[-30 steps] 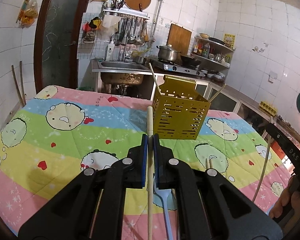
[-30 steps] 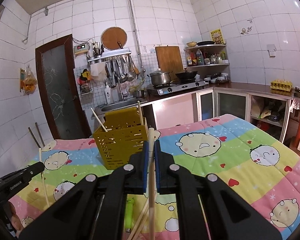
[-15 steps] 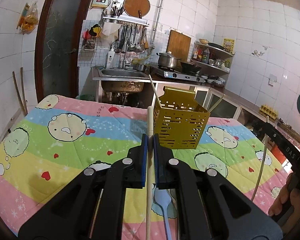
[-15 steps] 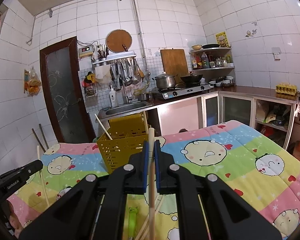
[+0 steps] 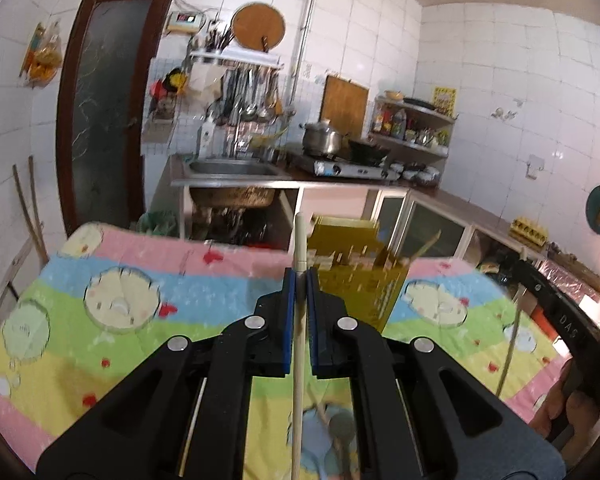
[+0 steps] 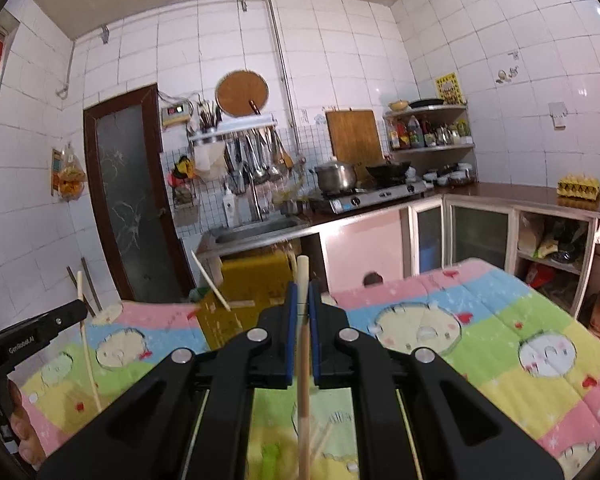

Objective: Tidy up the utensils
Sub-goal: 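Carry the left tool's chopstick up over the yellow holder while the right tool carries its chopstick, then open the left tool over the yellow holder while the right tool opens over it, then move the left tool down toward the light-blue spoon while the right tool returns to the table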

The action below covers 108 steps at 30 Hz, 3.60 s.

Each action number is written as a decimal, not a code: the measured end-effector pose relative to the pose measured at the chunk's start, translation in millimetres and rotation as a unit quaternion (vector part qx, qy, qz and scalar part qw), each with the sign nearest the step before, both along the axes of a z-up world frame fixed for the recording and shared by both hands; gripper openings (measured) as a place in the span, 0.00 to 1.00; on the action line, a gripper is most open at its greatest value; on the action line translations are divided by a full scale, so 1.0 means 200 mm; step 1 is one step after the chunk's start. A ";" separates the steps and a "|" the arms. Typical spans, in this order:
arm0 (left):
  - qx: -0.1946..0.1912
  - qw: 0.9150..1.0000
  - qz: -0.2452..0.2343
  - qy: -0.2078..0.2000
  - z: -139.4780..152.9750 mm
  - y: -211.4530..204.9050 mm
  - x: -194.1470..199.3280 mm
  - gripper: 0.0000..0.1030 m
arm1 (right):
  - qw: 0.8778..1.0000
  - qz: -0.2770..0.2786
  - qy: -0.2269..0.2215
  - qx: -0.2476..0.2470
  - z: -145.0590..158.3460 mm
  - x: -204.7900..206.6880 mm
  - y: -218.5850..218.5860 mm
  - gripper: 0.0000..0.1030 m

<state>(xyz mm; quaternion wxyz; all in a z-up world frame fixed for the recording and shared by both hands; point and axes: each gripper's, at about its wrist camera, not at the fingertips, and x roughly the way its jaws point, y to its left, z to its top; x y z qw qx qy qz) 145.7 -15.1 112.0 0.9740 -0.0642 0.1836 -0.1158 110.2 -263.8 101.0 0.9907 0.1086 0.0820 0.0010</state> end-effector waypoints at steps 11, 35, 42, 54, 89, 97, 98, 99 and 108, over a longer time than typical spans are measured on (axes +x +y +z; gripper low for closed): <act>-0.021 0.998 -0.009 -0.065 0.38 -0.11 0.32 0.04 | 0.995 -0.001 -0.097 -0.012 0.36 0.32 0.07 0.06; -0.026 0.993 0.003 -0.118 0.17 -0.32 0.96 0.04 | 0.982 -0.039 -0.176 -0.053 0.33 0.86 0.18 0.06; -0.017 0.996 0.011 -0.091 0.03 -0.31 0.99 0.04 | 0.985 -0.032 -0.152 -0.075 0.24 0.89 0.22 0.06; 0.004 0.998 0.028 -0.060 0.18 -0.21 0.85 0.69 | 0.993 -0.043 -0.079 -0.081 0.33 0.82 0.11 0.58; 0.058 0.979 0.037 0.191 -0.68 0.01 0.22 0.95 | 0.966 -0.039 0.253 -0.031 -0.64 0.20 0.01 0.62; 0.066 0.974 0.038 0.214 -0.78 -0.01 0.22 0.95 | 0.954 -0.036 0.296 -0.034 -0.72 0.26 0.07 0.61; 0.065 0.973 0.038 0.216 -0.79 0.00 0.22 0.95 | 0.952 -0.036 0.302 -0.032 -0.73 0.27 0.07 0.61; 0.063 0.973 0.039 0.218 -0.80 0.00 0.22 0.95 | 0.951 -0.037 0.307 -0.029 -0.73 0.27 0.07 0.61; 0.063 0.970 0.039 0.231 -0.84 -0.01 0.23 0.95 | 0.938 -0.036 0.343 -0.030 -0.77 0.33 0.12 0.46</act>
